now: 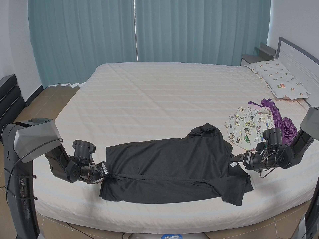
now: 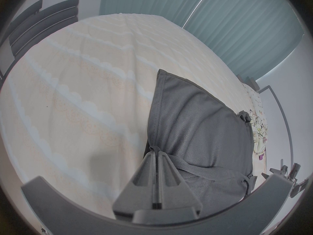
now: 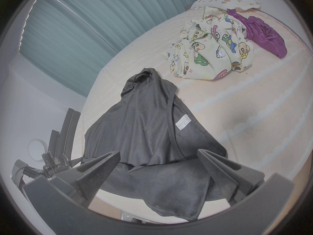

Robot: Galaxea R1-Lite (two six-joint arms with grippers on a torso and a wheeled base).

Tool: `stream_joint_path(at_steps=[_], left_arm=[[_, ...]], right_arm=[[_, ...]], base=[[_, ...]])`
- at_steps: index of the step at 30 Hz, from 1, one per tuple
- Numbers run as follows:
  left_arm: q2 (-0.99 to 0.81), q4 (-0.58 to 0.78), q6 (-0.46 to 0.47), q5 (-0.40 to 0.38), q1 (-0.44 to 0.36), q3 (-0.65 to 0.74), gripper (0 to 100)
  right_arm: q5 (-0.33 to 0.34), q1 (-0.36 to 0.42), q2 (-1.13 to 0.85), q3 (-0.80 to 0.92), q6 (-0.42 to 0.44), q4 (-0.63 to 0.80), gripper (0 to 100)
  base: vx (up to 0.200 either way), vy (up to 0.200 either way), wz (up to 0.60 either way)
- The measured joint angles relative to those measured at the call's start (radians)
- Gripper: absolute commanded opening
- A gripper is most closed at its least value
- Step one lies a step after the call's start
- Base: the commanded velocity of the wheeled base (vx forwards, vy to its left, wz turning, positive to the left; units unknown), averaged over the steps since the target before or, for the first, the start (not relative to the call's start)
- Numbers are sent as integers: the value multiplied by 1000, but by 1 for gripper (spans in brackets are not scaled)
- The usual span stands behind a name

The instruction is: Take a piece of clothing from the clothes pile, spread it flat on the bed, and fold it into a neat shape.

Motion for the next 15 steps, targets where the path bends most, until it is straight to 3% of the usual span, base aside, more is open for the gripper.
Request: stream_joint_path(at_steps=[15], left_arm=[[0, -24, -30, -6, 0, 11, 0]], right_arm=[[1, -43, 60, 27, -4, 4, 100]], base=[[0, 0, 0]])
